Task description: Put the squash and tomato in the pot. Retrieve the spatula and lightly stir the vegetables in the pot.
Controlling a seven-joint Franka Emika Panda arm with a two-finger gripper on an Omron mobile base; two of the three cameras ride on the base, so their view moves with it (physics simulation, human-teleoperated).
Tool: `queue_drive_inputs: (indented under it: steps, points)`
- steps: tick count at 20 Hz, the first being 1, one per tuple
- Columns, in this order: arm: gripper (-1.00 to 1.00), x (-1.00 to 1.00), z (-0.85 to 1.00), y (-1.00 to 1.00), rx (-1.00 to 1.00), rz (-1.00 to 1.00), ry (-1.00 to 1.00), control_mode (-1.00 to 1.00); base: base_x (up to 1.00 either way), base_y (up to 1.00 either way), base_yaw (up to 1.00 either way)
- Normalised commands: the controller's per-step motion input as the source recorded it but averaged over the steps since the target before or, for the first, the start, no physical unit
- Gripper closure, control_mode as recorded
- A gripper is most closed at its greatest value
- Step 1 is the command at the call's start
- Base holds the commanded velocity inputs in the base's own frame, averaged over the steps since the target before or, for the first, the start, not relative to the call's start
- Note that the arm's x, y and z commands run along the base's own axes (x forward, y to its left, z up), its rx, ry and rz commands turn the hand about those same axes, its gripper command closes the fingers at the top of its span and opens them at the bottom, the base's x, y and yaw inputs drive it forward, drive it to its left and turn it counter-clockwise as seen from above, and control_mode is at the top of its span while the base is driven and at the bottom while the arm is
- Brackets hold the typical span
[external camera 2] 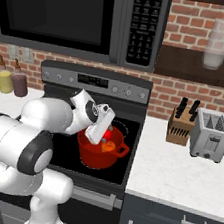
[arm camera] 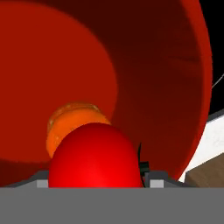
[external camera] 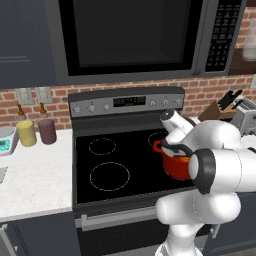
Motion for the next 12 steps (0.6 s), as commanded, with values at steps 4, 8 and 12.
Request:
queue_drive_inputs:
  steps: [4,8,12]
  points:
    - [-1.0,0.03,-0.21,0.0,0.01,0.12,0.0,-1.0,0.0,0.0,0.0]
    - [-1.0,0.0,0.0,0.0,0.07,0.04,0.0,-1.0,0.0,0.0,0.0]
    - [-1.0,0.0,0.0,0.0,0.09,0.0,0.0,-1.0,0.0,0.0,0.0]
